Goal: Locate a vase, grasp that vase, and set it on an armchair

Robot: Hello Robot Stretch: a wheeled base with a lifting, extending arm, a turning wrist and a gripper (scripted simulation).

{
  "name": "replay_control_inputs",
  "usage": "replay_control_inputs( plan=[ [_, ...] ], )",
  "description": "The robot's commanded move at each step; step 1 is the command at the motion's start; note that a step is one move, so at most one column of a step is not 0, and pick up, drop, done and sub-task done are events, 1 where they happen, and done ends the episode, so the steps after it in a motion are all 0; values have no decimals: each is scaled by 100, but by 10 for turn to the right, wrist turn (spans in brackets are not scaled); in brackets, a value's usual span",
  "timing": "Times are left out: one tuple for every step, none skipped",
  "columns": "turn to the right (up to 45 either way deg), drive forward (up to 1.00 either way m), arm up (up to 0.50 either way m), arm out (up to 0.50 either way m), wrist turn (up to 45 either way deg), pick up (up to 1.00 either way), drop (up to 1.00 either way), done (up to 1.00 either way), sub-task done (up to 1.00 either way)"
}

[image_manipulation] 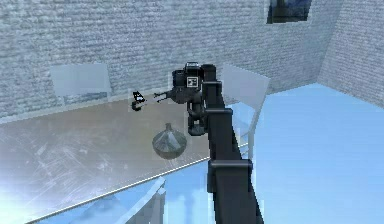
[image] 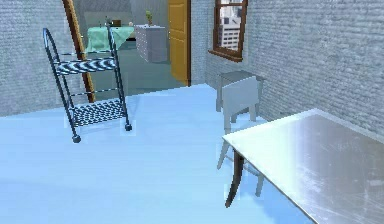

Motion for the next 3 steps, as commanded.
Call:
replay_control_inputs(
  plan=[
    [0, 0, 0, 0, 210, 0, 0, 0, 0],
    [0, 0, -30, 0, 0, 0, 0, 0, 0],
    [0, 0, 0, 0, 0, 100, 0, 0, 0]
  ],
)
